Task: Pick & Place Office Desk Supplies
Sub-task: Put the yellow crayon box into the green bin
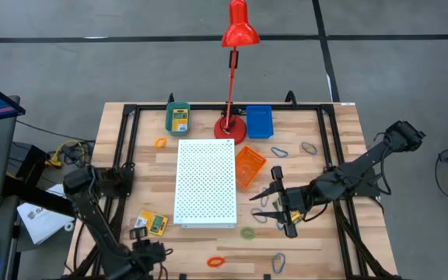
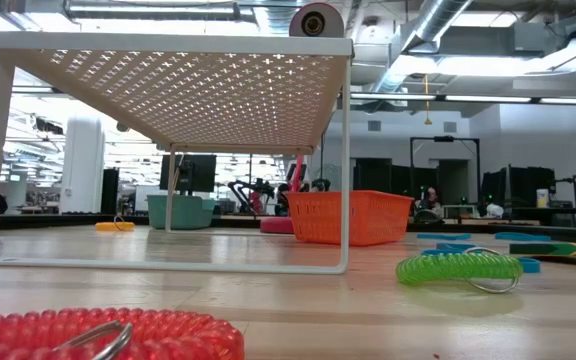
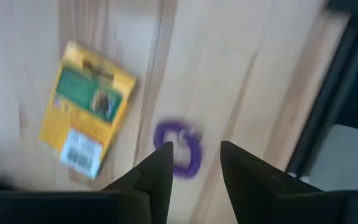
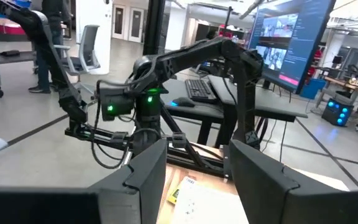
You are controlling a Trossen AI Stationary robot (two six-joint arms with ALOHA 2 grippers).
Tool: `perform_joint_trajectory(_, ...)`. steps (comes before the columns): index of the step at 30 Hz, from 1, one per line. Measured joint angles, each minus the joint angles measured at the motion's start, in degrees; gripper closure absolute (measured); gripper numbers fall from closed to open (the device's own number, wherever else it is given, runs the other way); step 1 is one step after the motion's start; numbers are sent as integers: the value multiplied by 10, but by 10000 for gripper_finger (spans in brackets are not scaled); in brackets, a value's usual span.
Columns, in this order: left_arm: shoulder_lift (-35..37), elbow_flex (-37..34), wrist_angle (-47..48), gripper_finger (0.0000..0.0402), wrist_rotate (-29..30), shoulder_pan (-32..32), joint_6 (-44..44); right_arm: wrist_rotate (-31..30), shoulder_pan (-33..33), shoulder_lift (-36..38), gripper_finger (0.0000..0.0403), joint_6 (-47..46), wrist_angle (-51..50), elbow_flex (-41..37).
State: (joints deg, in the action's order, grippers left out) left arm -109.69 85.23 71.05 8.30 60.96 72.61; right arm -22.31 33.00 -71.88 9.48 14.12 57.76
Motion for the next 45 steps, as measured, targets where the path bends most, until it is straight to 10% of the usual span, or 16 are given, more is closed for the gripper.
perform_joint_trajectory(26, -130, -21, 46, 227, 213, 42, 68, -110, 67, 0, 233, 43, 14, 0)
perform_joint_trajectory(45, -127, -79, 10, 227, 194, 20, 28, -108, 68, 0, 233, 49, -8, 0)
